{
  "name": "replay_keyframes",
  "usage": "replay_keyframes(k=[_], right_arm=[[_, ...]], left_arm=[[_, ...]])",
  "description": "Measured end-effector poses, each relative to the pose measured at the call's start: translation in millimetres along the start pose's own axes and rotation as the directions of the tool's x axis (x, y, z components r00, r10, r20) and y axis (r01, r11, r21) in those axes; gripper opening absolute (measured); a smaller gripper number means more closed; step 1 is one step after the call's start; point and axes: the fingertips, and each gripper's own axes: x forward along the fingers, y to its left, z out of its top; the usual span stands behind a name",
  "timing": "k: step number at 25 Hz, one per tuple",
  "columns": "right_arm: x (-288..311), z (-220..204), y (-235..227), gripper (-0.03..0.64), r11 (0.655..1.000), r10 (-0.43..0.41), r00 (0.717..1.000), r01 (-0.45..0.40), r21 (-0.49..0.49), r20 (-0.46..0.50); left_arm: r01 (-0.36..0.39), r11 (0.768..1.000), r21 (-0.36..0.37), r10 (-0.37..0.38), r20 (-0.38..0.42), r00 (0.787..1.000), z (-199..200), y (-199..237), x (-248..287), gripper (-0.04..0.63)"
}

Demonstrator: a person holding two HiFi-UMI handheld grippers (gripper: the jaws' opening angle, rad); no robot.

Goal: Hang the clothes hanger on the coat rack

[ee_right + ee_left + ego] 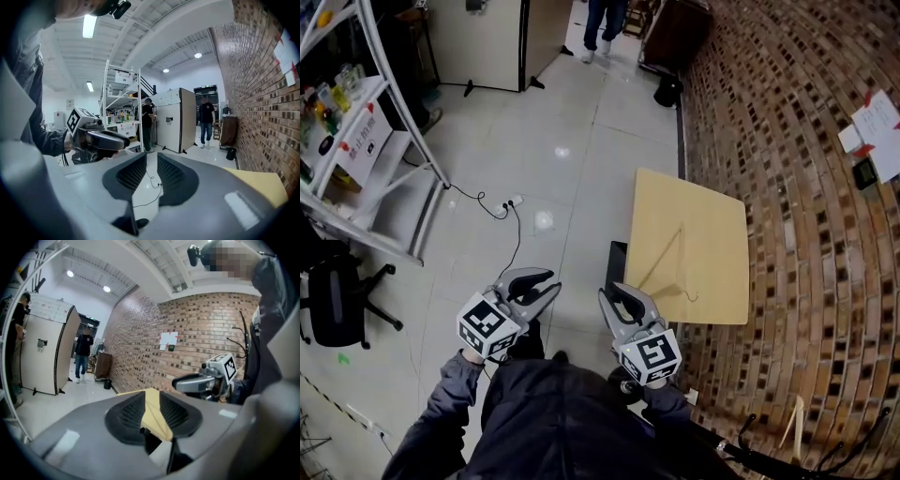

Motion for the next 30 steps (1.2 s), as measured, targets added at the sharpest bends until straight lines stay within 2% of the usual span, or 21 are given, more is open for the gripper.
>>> replay_keyframes(k=[6, 10, 13, 16, 18, 21, 23, 26, 30], right_arm=[[77, 29, -37, 0.078, 0.998, -0.057, 0.998, 0.057, 0.011, -0.010], [108, 45, -58, 0.078, 0.990, -0.137, 0.991, 0.137, 0.030, -0.003], [115, 43, -82, 0.078, 0.974, -0.218, 0.976, 0.218, 0.061, -0.014], [103, 33, -112, 0.078, 0.941, -0.316, 0.948, 0.319, 0.111, -0.036], [88, 23, -134, 0.078, 0.902, -0.399, 0.915, 0.402, 0.157, -0.054], [56, 2, -171, 0.078, 0.826, -0.515, 0.853, 0.520, 0.218, -0.083], [30, -15, -196, 0.078, 0.762, -0.590, 0.801, 0.595, 0.257, -0.105], [-8, -38, -228, 0.078, 0.644, -0.693, 0.708, 0.692, 0.328, -0.133], [-57, -60, -259, 0.078, 0.498, -0.788, 0.592, 0.776, 0.387, -0.171]], left_arm=[[0.052, 0.998, 0.027, -0.051, -0.024, 0.998, 22, 83, 20, 0.101], [0.128, 0.991, 0.050, -0.125, -0.051, 0.991, 35, 130, 37, 0.103], [0.207, 0.975, 0.079, -0.200, -0.091, 0.976, 43, 149, 64, 0.104], [0.313, 0.944, 0.100, -0.300, -0.127, 0.945, 49, 149, 102, 0.106], [0.406, 0.906, 0.117, -0.385, -0.169, 0.907, 51, 142, 136, 0.108], [0.547, 0.826, 0.138, -0.507, -0.241, 0.827, 51, 116, 193, 0.114], [0.636, 0.756, 0.152, -0.581, -0.290, 0.760, 50, 94, 232, 0.121], [0.755, 0.637, 0.160, -0.672, -0.366, 0.644, 46, 60, 288, 0.130], [0.853, 0.499, 0.154, -0.738, -0.439, 0.511, 44, 16, 345, 0.133]])
